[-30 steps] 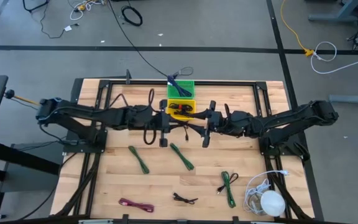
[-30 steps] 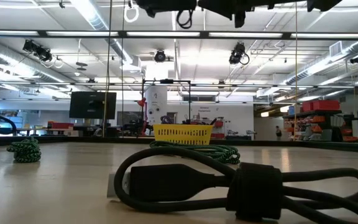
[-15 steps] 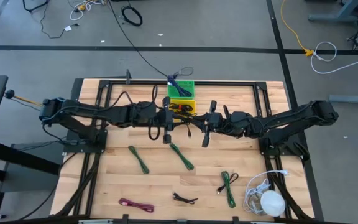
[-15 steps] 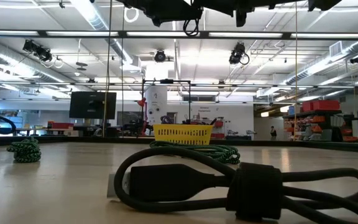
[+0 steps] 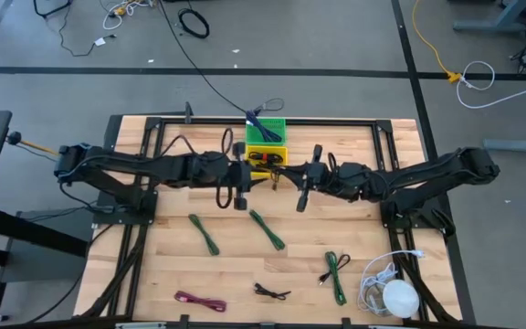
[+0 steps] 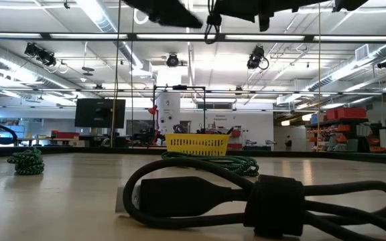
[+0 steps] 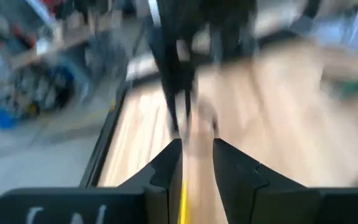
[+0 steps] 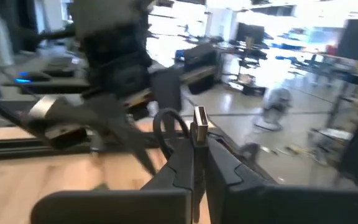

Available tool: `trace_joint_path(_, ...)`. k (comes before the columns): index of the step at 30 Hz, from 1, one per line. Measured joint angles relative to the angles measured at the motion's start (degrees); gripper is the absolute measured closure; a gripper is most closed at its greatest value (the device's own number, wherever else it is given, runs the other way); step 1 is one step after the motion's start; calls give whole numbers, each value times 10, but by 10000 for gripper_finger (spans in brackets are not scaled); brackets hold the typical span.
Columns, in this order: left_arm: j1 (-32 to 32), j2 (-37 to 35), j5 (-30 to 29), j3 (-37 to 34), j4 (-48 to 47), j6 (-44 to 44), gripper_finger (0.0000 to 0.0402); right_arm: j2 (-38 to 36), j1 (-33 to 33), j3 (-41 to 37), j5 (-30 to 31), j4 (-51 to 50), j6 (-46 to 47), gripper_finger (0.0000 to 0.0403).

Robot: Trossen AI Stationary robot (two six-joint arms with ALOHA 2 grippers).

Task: Pick & Place USB Port
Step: Put the black charger cable into the yellow basket

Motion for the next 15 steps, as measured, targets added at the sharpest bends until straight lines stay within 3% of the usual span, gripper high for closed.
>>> trace_joint_path(8, 3, -64, -59, 0, -153, -47, 306, -8, -66, 0, -14, -68, 33, 393)
trace_joint_path(15, 1, -97, -54, 0, -191, -90, 306, 11, -171, 0, -101, -86, 64, 393)
